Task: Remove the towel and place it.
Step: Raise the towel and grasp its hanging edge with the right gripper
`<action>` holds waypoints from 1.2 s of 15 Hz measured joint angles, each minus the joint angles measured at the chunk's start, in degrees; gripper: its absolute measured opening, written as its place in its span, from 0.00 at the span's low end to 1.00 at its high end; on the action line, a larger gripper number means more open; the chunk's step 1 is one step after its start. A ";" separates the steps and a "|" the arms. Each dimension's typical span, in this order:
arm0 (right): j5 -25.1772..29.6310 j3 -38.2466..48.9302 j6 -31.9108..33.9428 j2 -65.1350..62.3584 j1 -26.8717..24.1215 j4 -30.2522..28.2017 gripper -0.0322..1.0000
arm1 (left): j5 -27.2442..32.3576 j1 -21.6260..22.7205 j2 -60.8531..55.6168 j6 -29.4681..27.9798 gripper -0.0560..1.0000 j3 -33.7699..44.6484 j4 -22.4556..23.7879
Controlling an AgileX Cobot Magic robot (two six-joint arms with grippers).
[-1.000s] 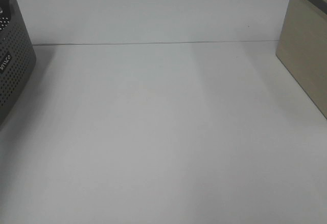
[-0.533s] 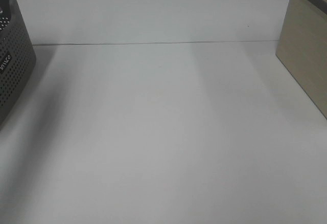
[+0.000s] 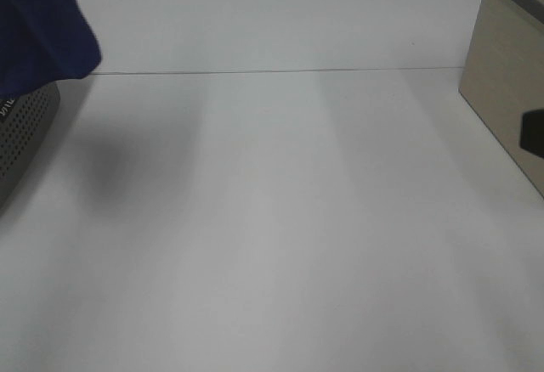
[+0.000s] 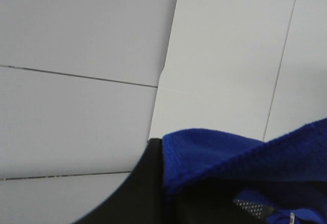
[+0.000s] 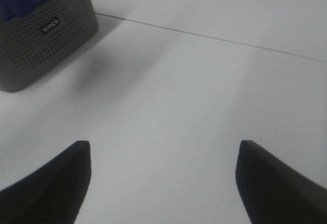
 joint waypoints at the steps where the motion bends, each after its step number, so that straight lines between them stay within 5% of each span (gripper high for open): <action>1: -0.17 0.00 -8.48 4.07 0.00 7.79 0.74 | 0.00 -1.66 0.00 0.00 0.05 0.00 -0.34; 2: -0.11 0.00 -12.66 5.73 0.00 11.00 0.74 | 0.00 -2.46 0.00 0.00 0.05 0.00 -0.34; 4: 1.89 0.00 -29.56 14.09 0.00 26.53 0.74 | 0.00 -5.21 0.00 0.06 0.05 0.00 -0.34; 6: 11.23 -2.01 -51.34 26.87 0.00 41.94 0.74 | -0.11 -9.97 0.17 0.11 0.05 0.00 -0.34; 7: 14.44 -3.09 -55.00 30.94 0.00 43.54 0.74 | -0.46 -11.40 0.40 0.06 0.05 0.00 -0.34; 11: 19.37 -7.56 -60.22 41.77 4.70 44.75 0.73 | -3.44 -14.84 2.35 0.23 0.05 0.00 -0.34; 15: 8.59 -14.38 -62.45 48.76 19.71 44.75 0.73 | -3.84 -16.27 2.92 0.23 0.05 0.00 -1.32; 18: 2.52 -20.68 -64.80 54.60 25.50 44.81 0.73 | -3.90 -16.39 2.92 0.23 0.05 0.00 -3.61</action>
